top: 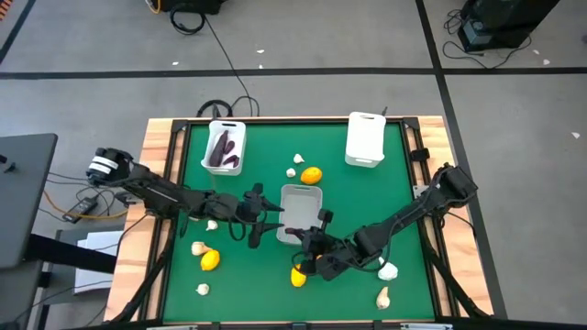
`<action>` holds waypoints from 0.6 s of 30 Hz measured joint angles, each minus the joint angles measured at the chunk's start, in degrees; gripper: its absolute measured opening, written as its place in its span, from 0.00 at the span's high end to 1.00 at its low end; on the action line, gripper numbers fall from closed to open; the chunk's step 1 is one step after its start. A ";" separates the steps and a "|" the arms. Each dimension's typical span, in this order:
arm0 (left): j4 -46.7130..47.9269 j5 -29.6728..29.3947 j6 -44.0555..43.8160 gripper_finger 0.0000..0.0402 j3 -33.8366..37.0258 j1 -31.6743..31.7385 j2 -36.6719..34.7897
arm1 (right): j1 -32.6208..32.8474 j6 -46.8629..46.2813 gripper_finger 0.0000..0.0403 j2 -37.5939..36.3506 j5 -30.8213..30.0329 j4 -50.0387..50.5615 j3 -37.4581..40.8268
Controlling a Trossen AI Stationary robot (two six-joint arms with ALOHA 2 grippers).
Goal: Sort produce into baskets
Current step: Put the eggplant into the left white bin
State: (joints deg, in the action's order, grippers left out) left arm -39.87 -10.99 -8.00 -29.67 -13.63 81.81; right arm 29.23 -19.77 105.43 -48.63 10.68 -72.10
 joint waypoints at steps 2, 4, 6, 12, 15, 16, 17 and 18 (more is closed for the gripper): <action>-0.33 1.09 0.03 0.41 0.00 -0.04 0.79 | -0.28 0.00 0.97 0.00 -0.84 -0.20 0.00; -0.99 1.47 0.05 0.41 -0.11 -0.02 1.34 | -0.68 0.02 0.97 0.00 -1.13 -0.06 0.00; -1.35 1.55 0.10 0.41 -0.11 -0.08 1.88 | -1.38 -0.21 0.97 0.00 -1.25 -0.13 0.00; -4.52 1.58 1.91 0.42 -0.15 -0.70 3.50 | -3.07 -0.66 0.97 0.00 -2.29 -0.66 -0.02; -6.77 1.58 3.19 0.42 -0.15 -0.76 4.01 | -3.87 -0.95 0.97 0.00 -1.41 -0.71 -0.02; -7.48 1.35 3.38 0.42 -0.15 -0.76 4.03 | -4.03 -0.85 0.97 0.00 -1.10 -0.76 -0.02; -8.16 0.64 3.46 0.42 -0.15 -0.76 4.03 | -4.19 -0.83 0.97 0.00 -0.95 -0.74 -0.02; -8.69 0.01 3.48 0.43 -0.15 -0.75 4.03 | -4.29 -0.76 0.97 0.00 -0.95 -0.70 -0.02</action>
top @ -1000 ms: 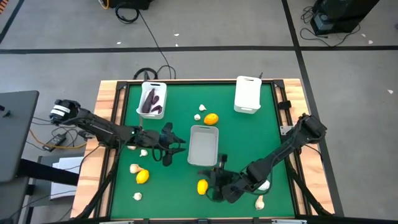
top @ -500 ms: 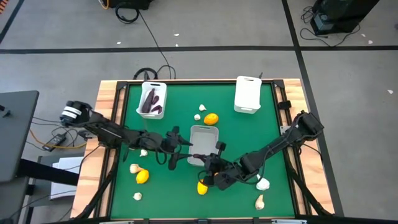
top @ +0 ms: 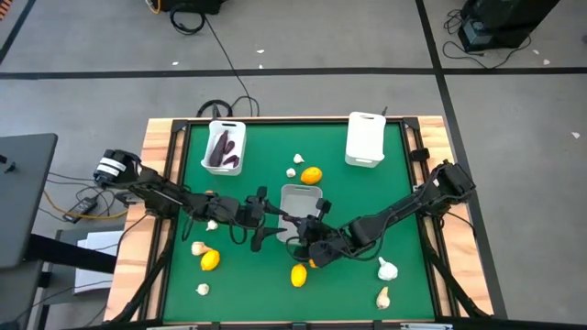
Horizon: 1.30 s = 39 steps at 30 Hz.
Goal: Sort produce into baskets
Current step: Put the eggplant into the left white bin
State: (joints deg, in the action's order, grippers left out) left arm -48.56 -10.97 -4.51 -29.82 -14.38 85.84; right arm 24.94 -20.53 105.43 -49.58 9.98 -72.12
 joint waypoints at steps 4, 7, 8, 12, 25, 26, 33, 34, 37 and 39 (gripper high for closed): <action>-0.10 -0.96 0.02 0.49 -0.02 0.10 0.00 | 0.08 1.02 0.97 0.00 0.20 -0.04 0.00; 0.31 -1.10 -0.02 0.58 -0.02 0.10 0.00 | 0.10 1.13 0.97 0.00 0.36 -0.04 0.00; 0.41 -1.10 -0.08 0.62 -0.02 0.10 0.00 | 0.10 1.13 0.97 0.00 0.49 -0.06 0.00; 0.33 -1.12 -0.15 0.79 -0.02 0.10 0.00 | -0.01 0.95 0.93 0.00 1.84 0.04 0.00; 24.31 -17.66 -4.82 0.93 -0.07 3.99 -13.18 | 2.03 -9.14 0.55 -0.13 1.98 10.44 -0.02; 27.32 -18.82 -5.32 0.93 -0.07 4.79 -15.17 | 2.31 -10.41 0.53 -0.16 1.97 11.72 -0.02; 46.83 -27.97 -6.79 0.92 -0.07 12.50 -28.46 | 3.94 -15.64 0.51 -0.17 1.64 17.60 -0.02; 48.73 -29.09 -7.75 0.92 -0.07 14.23 -29.99 | 3.99 -15.45 0.51 -0.17 1.43 17.60 -0.02; 54.93 -30.02 -11.38 0.91 -0.07 19.18 -33.46 | 3.92 -14.60 0.51 -0.20 1.91 17.60 -0.02; 59.80 -30.04 -14.21 0.88 -0.07 22.26 -34.74 | 3.53 -13.56 0.51 -0.20 3.90 17.64 -0.02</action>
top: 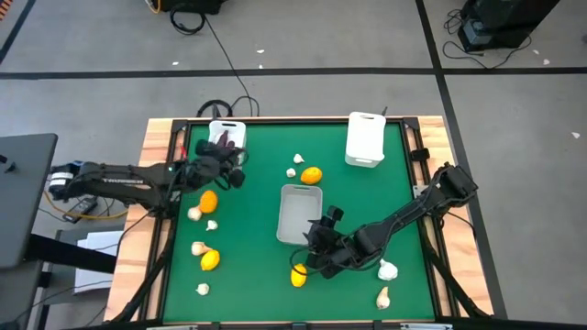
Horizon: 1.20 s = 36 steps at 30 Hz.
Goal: Sort produce into baskets
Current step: Put the eggplant into the left white bin, then put the lemon into the right white bin
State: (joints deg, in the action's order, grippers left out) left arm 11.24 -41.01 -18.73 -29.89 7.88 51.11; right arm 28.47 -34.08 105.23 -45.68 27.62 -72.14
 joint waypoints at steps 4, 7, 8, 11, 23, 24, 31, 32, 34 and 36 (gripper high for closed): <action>6.66 -0.04 -5.16 0.75 0.00 5.72 -0.17 | -0.79 1.74 0.51 0.00 5.28 0.15 0.00; 8.30 0.00 -5.61 0.63 0.02 8.56 -0.04 | -1.34 3.95 0.51 0.00 7.67 0.06 0.00; 8.42 0.02 -5.58 0.59 0.02 9.20 -0.08 | -1.49 4.36 0.51 0.00 7.77 -0.03 0.00; 6.51 0.38 -1.83 0.49 0.02 9.81 -0.26 | -1.95 4.59 0.51 0.00 7.84 -0.09 0.00; -6.19 23.86 9.30 0.42 0.02 5.05 -0.07 | -1.64 5.47 0.51 -6.97 18.98 6.50 0.00; -6.28 25.36 9.25 0.42 0.02 4.52 -0.08 | -1.56 5.63 0.51 -7.86 21.36 7.32 0.00; -12.64 29.80 9.34 0.42 2.85 -1.79 1.01 | 1.68 2.17 0.49 -9.82 32.85 18.64 0.00; -14.94 29.98 9.54 0.42 3.95 -2.89 1.52 | 2.56 1.35 0.48 -9.60 32.89 20.56 0.09; -20.54 30.07 9.73 0.42 6.16 -4.75 2.99 | 4.28 0.24 0.47 -8.66 31.54 21.41 0.46; -23.68 30.10 9.73 0.42 8.00 -6.17 4.23 | 5.98 -0.89 0.44 -7.50 29.56 21.61 1.22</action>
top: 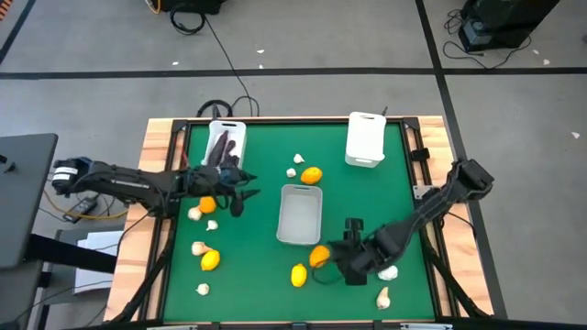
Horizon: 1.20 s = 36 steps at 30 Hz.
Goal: Sort produce into baskets
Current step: Put the lemon into the right white bin
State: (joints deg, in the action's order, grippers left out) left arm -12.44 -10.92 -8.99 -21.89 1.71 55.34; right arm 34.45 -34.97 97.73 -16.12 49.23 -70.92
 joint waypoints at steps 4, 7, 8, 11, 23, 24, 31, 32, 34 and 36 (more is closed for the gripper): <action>-6.32 -0.09 -0.55 0.42 2.29 -1.67 3.16 | 2.47 -3.80 0.37 2.42 -3.41 -0.84 0.69; -9.36 -0.16 -0.69 0.42 2.62 -2.59 6.11 | 3.18 -5.96 0.31 4.57 -4.97 -0.95 0.81; -10.17 -0.15 -0.56 0.42 2.62 -2.83 7.22 | 3.34 -7.43 0.29 5.17 -5.42 -0.97 0.82; -12.05 -0.13 -0.44 0.42 2.62 -3.67 10.68 | 3.50 -13.30 0.26 6.95 -5.92 -1.27 0.82; -19.11 0.44 -1.77 0.42 1.52 -5.65 17.26 | 2.64 -11.83 0.28 10.06 -4.51 -3.02 1.39; -19.34 0.53 -1.51 0.42 1.44 -6.13 17.26 | 2.85 -12.05 0.28 10.06 -4.77 -4.47 1.90; -21.56 -3.50 0.78 0.44 1.44 -9.71 17.24 | 3.11 -13.05 0.21 9.76 -2.51 -23.29 10.25; -21.65 -3.91 1.11 0.45 1.44 -9.90 17.24 | 3.12 -13.36 0.20 9.63 -2.48 -24.74 11.25; -21.70 -4.32 1.13 0.45 1.44 -10.06 17.09 | 3.15 -14.39 0.18 9.56 -3.03 -26.11 12.66; -22.15 -4.37 1.12 0.46 1.42 -10.10 17.02 | 3.13 -15.52 0.16 9.56 -4.14 -26.16 13.27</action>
State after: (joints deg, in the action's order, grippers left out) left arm -34.59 -15.29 -7.88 -20.47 -8.38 72.36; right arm 37.58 -50.49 107.29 -20.26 23.07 -57.65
